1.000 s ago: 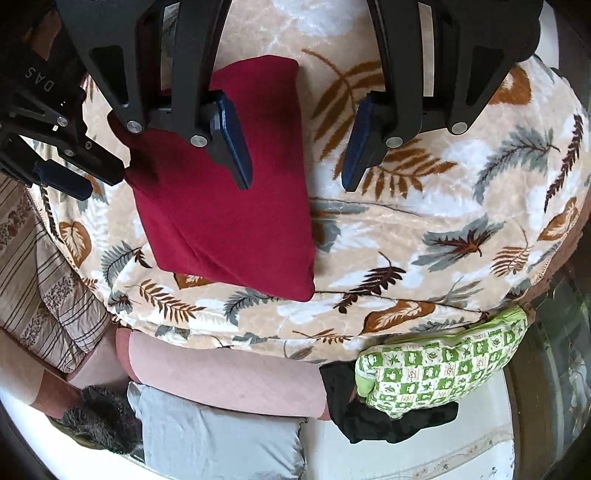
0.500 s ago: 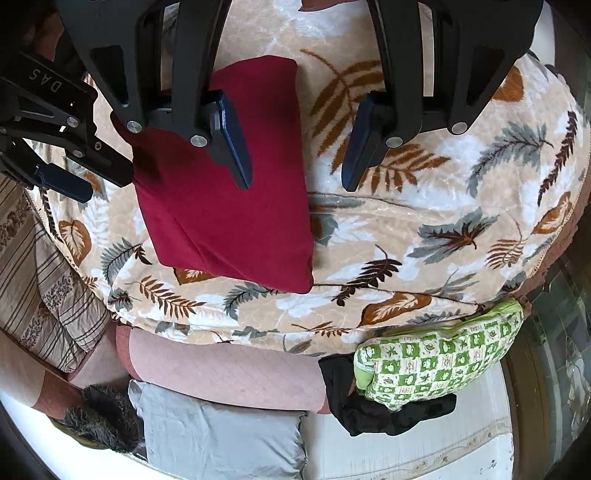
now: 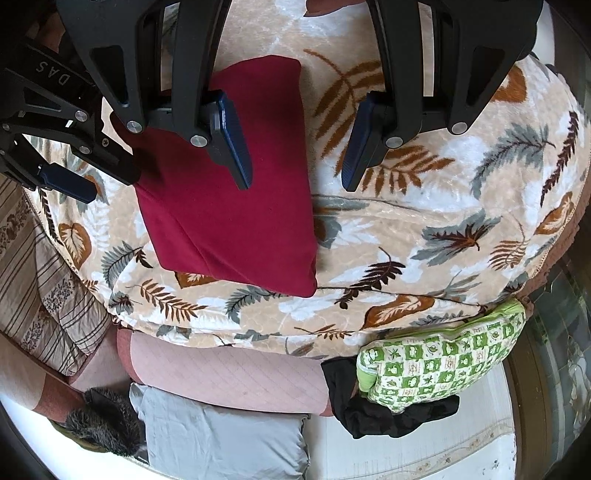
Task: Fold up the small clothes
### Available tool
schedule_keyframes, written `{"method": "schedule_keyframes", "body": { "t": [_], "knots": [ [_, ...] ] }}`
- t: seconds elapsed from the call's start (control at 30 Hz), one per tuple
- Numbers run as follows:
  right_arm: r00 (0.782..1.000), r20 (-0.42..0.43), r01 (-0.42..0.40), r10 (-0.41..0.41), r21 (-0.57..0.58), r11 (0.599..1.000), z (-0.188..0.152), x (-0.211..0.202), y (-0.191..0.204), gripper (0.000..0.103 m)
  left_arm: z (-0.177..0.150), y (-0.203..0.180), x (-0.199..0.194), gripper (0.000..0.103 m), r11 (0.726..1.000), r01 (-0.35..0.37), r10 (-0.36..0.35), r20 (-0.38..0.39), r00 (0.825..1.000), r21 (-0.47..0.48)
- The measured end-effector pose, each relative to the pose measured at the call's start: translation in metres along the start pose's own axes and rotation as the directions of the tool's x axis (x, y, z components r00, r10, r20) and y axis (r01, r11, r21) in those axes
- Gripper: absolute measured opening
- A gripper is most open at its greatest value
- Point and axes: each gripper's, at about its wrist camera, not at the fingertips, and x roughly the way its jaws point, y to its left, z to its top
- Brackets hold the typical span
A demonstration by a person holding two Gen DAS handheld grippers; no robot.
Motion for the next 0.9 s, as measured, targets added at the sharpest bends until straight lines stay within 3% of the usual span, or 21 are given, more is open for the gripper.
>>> {"method": "schedule_keyframes", "body": {
  "t": [0.9],
  "knots": [
    [1.0,-0.024,-0.013,0.013,-0.016,1.0,0.002,0.014,0.003,0.064,0.0,0.001,0.008,0.05,1.0,-0.011,0.011,0.0,1.0,0.023]
  ]
}}
